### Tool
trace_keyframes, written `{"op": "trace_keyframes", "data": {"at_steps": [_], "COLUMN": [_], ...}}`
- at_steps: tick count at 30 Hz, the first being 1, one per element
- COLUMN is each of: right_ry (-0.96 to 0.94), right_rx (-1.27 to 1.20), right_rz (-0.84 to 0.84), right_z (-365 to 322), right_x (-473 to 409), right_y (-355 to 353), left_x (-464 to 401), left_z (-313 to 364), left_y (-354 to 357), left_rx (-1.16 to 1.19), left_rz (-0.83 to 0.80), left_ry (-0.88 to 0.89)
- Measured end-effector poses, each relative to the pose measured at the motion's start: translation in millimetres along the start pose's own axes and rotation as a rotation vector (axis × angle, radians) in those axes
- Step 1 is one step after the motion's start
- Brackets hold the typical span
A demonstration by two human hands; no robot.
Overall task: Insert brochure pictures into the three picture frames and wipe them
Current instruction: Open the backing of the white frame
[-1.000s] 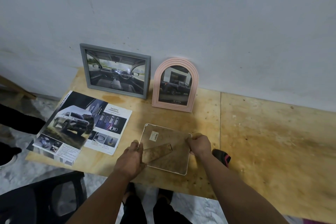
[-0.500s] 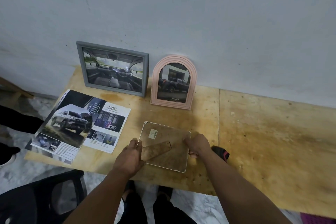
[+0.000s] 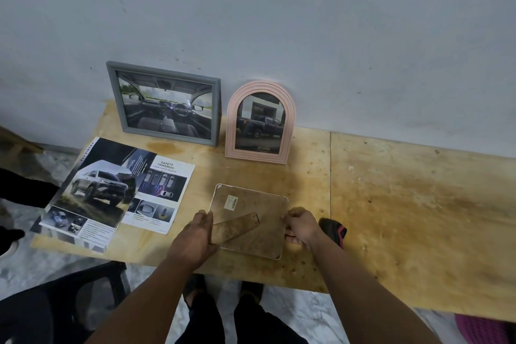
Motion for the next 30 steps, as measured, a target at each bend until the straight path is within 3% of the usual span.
{"op": "trace_keyframes", "data": {"at_steps": [6,16,24,30], "right_ry": [-0.028,-0.209,-0.231,-0.207], "right_rx": [0.013,0.351,0.382,0.272], "right_rz": [0.068,0.194,0.226,0.261], "right_z": [10.6,17.8,19.0,25.7], "right_x": [-5.1,2.3,7.9,8.4], "right_y": [-1.4,-5.9,-3.1,-3.5], "left_x": [-2.1,-7.8,-9.4,-8.4], "left_z": [5.6,17.1,19.1,21.4], "left_y": [-8.3,-11.6,-13.1,-13.0], "left_rx": [-0.033,0.013,0.033,0.080], "left_rz": [-0.039,-0.117,-0.131,-0.129], "left_ry": [0.009,-0.063,-0.069,-0.085]}}
Point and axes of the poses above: each hand's wrist, its own x-axis away from the middle knuckle, its own y-axis out of the palm, z = x × y, the point moved 1 cm from there along -x, towards the middle knuckle, and after that the axes turned 6 degrees about -y, right-handed, at the moved point
